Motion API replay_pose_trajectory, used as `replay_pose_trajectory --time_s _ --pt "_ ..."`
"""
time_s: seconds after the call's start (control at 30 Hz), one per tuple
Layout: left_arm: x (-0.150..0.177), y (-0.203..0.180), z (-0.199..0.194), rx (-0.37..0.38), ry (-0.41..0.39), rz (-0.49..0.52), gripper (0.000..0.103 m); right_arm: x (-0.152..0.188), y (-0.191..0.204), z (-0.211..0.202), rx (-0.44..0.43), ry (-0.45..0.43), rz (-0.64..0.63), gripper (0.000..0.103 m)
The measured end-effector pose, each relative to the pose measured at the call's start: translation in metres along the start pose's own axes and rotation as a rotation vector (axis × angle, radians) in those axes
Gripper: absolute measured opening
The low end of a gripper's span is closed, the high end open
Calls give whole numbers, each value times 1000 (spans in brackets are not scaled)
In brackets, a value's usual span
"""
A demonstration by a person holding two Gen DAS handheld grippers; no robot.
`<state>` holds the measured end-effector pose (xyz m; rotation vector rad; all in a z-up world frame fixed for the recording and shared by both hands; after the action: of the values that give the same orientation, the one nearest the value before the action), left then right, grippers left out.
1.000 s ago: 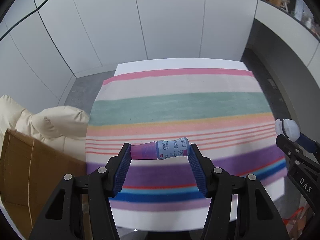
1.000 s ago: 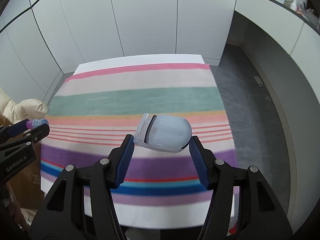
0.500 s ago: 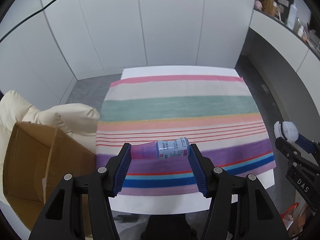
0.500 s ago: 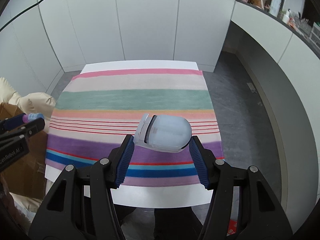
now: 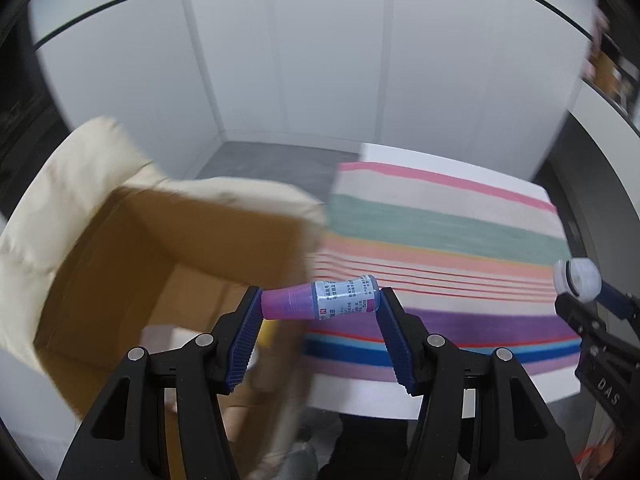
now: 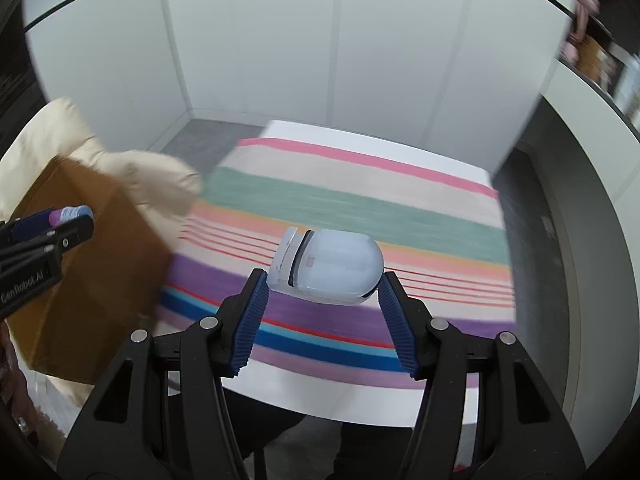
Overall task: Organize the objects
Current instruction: 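Carry the pink-capped bottle with the left tool while the right tool carries the white device to the box, then release the bottle with the left tool while the right tool releases the white device into the box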
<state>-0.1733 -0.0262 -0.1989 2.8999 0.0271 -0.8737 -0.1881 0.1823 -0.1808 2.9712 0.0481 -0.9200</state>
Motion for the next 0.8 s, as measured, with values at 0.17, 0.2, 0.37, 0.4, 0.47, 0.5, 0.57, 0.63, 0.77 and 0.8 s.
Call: replay_pose_trajectory --time_s 0.17,0.2,0.37,0.4,0.47,0.5,0.57,0.63,0.77,0.8 --pt "22 77 0 -65 25 -109 59 1 87 2 -67 6 -114 60" --pt "26 89 -1 -77 31 -126 59 2 101 3 -78 8 -132 60" --pt "51 150 -7 -175 42 -195 59 12 186 4 -147 24 -240 60" --pt "53 159 -9 -192 40 -200 59 14 202 5 -160 26 -260 60" --pt "59 177 -12 -228 36 -209 59 20 231 6 -183 30 -299 60" --pt "61 185 -13 -235 41 -221 59 23 245 8 -194 33 -316 60" --pt "69 197 -12 -235 55 -254 59 28 269 9 -214 41 -345 60" --pt "72 211 -9 -235 69 -290 59 34 288 7 -230 45 -371 60" --pt "78 235 -9 -229 88 -349 59 43 318 9 -249 53 -407 60" --pt "79 239 -8 -225 92 -360 59 44 321 10 -251 55 -411 60"
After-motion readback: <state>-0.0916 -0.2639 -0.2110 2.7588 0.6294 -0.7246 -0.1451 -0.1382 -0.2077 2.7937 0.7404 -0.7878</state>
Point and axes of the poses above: each gripper's, at about its wrist camera, not at the fingertips, and z roughly the way its jaws point, y to its left, x to its underside, the point moved 8 cm from there along z, roughly the way its jaws point, and after that the axes turned 7 degrees about z, right-handed, at the moved point
